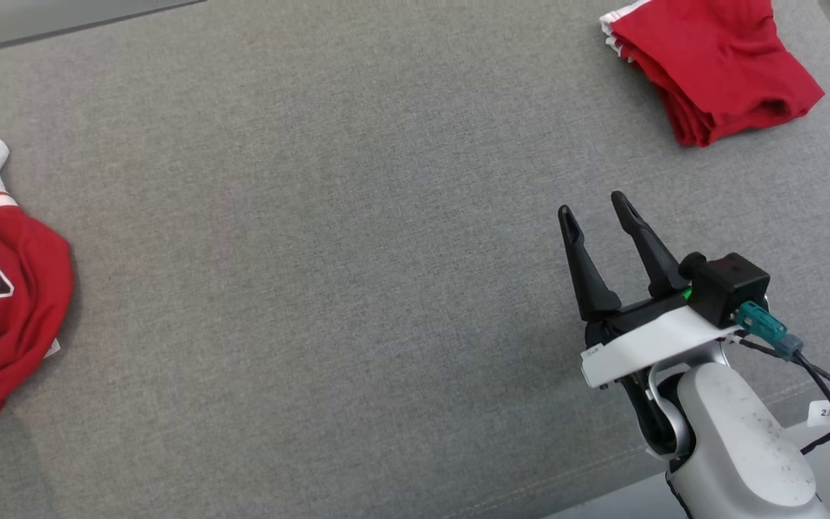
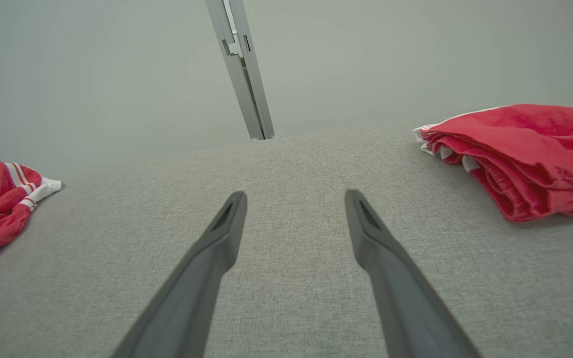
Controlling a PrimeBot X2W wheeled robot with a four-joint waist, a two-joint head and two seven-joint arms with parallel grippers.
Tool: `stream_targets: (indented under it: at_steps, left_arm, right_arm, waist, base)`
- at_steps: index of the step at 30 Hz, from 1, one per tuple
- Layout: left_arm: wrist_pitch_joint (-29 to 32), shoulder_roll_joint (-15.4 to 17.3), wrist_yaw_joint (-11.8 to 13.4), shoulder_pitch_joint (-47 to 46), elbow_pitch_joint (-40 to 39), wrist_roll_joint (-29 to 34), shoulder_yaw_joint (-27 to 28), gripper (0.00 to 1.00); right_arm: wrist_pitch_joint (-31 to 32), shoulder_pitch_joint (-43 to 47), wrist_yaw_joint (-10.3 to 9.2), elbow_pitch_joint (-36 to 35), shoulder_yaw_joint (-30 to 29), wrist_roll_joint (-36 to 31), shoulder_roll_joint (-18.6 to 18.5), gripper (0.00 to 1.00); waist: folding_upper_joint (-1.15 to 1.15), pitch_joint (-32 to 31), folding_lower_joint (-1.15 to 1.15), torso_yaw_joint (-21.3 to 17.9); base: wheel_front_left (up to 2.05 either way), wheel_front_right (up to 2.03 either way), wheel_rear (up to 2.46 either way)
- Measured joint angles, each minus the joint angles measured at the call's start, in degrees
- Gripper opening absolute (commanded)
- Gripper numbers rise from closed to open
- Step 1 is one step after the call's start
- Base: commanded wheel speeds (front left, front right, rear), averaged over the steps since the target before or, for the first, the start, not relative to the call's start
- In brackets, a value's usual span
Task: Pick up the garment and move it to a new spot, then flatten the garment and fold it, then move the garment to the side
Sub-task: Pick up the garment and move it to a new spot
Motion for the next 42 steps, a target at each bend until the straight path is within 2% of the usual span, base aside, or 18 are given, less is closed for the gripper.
stream_targets:
  at_steps: [7, 13, 17, 24, 32, 37, 42]
  left_arm:
    - [-4.0, 0.9, 0.0, -1.0, -4.1, 0.3, -5.9, 0.0]
    - [-6.7, 2.1, 0.0, -4.7, -11.1, 0.7, -10.6, 0.0]
    - [-7.4, 1.6, 0.0, -6.7, -16.3, 0.1, -12.9, 0.0]
    - [-7.2, -1.8, 0.0, -9.8, -26.8, -2.2, -15.3, 0.0]
    - [-8.3, -9.2, 1.4, -15.0, -35.6, -4.9, -14.6, 0.0]
    - [-9.1, -12.5, 1.6, -14.3, -36.2, -7.1, -15.0, 0.0]
    - [-13.1, -15.6, 1.6, -7.0, -32.5, -7.6, -17.0, 0.0]
  right_arm:
    - [0.0, 1.6, 0.0, 1.3, 0.6, 0.7, -0.3, 1.0]
    - [0.0, 3.7, 0.0, 2.3, 0.8, 1.4, -0.5, 1.0]
    - [0.0, 5.0, -0.01, 2.6, 0.6, 1.9, -0.8, 1.0]
    - [0.0, 7.0, -0.01, 2.9, -0.1, 2.1, -1.3, 1.0]
    - [0.0, 7.6, -0.01, 2.5, -1.3, 2.2, -1.8, 1.0]
    - [0.0, 7.9, 0.0, 2.3, -2.0, 2.2, -1.9, 1.0]
    - [0.0, 8.2, 0.0, 2.3, -2.1, 2.2, -1.7, 1.0]
  waist:
    - [0.0, -4.5, 0.0, 1.5]
    - [0.0, -9.6, 0.0, 3.1]
    - [0.0, -12.5, 0.0, 3.8]
    - [0.0, -17.5, 0.0, 4.0]
    - [0.0, -19.8, 0.0, 1.2]
    - [0.0, -19.4, 0.0, -0.2]
    - [0.0, -18.1, 0.0, -0.4]
  base:
    - [0.0, 0.0, 0.0]
    - [0.0, 0.0, 0.0]
    - [0.0, 0.0, 0.0]
    - [0.0, 0.0, 0.0]
    - [0.0, 0.0, 0.0]
    - [0.0, 0.0, 0.0]
    - [0.0, 0.0, 0.0]
